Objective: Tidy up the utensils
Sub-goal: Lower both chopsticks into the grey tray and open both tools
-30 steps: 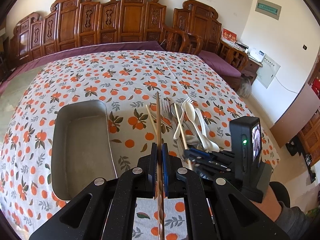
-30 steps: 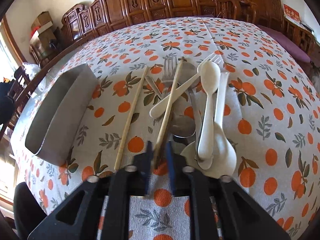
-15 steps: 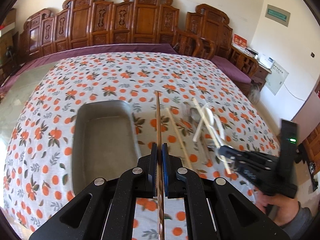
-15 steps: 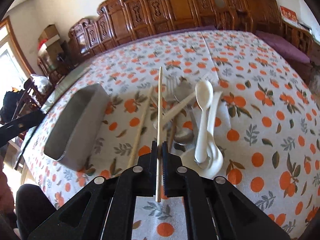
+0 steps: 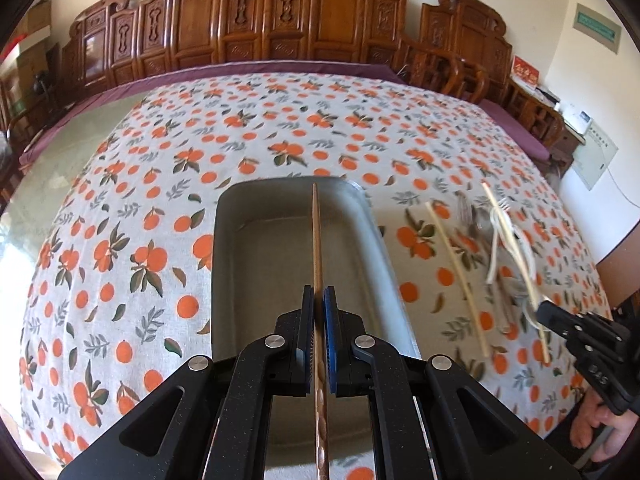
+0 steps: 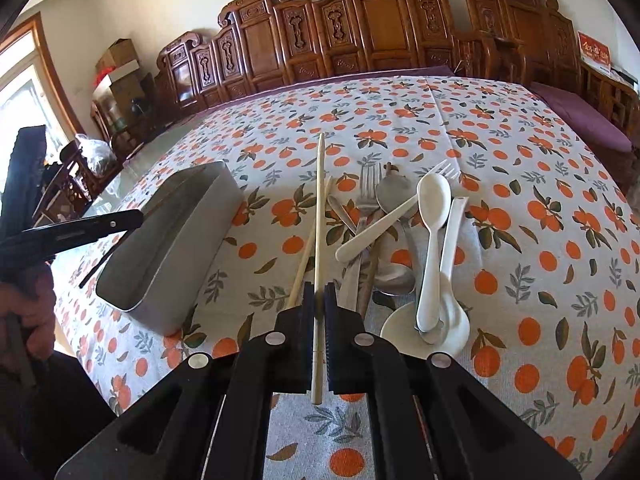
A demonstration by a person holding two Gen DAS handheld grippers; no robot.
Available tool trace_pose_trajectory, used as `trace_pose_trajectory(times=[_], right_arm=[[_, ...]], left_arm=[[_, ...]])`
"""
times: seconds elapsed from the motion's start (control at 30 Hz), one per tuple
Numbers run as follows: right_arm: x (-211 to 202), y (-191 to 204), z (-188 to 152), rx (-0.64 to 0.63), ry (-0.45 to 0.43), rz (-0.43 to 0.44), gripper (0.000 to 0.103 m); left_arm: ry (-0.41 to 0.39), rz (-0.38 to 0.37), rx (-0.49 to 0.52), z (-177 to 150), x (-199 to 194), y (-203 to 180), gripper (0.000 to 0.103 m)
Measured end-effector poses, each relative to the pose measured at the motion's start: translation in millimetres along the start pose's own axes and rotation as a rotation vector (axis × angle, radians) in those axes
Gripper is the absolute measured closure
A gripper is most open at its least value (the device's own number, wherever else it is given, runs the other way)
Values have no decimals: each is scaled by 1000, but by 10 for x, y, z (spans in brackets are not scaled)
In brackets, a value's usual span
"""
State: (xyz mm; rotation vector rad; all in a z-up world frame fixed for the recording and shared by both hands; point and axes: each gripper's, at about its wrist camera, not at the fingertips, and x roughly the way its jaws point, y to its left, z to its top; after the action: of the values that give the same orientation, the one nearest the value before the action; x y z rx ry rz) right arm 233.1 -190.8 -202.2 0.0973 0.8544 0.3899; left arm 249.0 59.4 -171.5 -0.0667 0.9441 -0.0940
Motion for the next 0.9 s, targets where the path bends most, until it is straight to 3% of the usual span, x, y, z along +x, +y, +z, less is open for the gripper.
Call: trace_pose_trajectory(times=[0.37,0.6,0.9], right_arm=[[17,111,0,-26,18,19,97],[-53,457,93,-94,14,51,97],[93,1000,292,-141,52,156,97]], left_arm=[[-1,28,-13,-53,148,134,99],[-49,7,-35,-42,-70,266,99],[-89,33,-38,-49,-267,483,99]])
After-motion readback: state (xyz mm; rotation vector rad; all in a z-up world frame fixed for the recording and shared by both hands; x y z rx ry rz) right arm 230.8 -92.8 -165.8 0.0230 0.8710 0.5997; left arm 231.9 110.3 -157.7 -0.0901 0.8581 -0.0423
